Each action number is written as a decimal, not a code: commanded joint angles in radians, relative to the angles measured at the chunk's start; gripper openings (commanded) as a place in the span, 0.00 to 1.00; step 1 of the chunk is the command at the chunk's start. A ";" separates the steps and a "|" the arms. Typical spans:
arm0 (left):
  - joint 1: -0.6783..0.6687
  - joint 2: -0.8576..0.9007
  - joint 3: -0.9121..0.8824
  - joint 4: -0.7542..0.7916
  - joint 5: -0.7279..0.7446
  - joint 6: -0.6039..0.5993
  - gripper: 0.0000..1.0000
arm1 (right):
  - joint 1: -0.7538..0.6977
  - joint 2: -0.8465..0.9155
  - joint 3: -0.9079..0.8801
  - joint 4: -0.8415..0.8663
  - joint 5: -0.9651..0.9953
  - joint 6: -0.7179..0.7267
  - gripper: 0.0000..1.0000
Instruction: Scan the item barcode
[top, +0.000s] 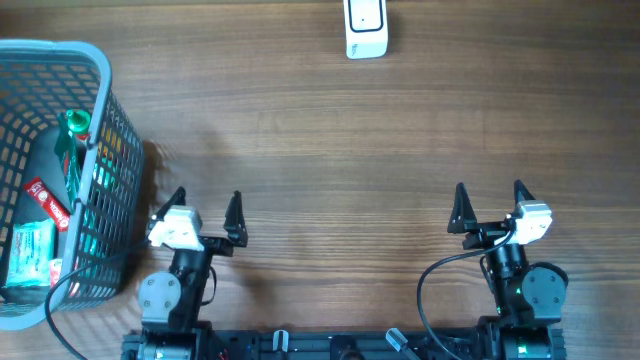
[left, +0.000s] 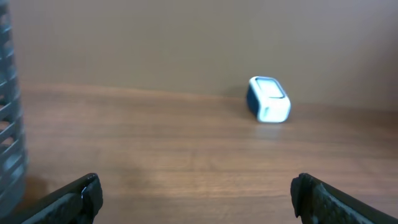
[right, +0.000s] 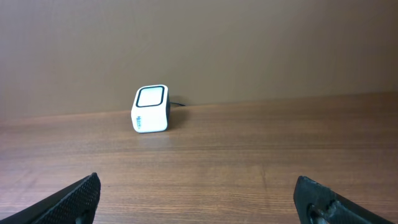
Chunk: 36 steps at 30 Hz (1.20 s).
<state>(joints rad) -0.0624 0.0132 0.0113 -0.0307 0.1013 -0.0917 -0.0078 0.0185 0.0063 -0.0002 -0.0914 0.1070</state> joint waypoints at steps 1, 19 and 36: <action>0.008 -0.006 0.003 0.049 0.153 -0.006 1.00 | 0.004 0.005 -0.001 0.003 0.016 -0.010 1.00; 0.008 0.435 0.688 -0.192 0.142 -0.015 1.00 | 0.004 0.005 -0.001 0.003 0.016 -0.010 1.00; 0.008 0.587 1.077 -0.615 -0.042 0.050 1.00 | 0.004 0.005 -0.001 0.003 0.016 -0.010 1.00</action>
<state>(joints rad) -0.0624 0.5961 1.0279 -0.6323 0.1970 -0.0528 -0.0078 0.0223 0.0063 -0.0002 -0.0875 0.1070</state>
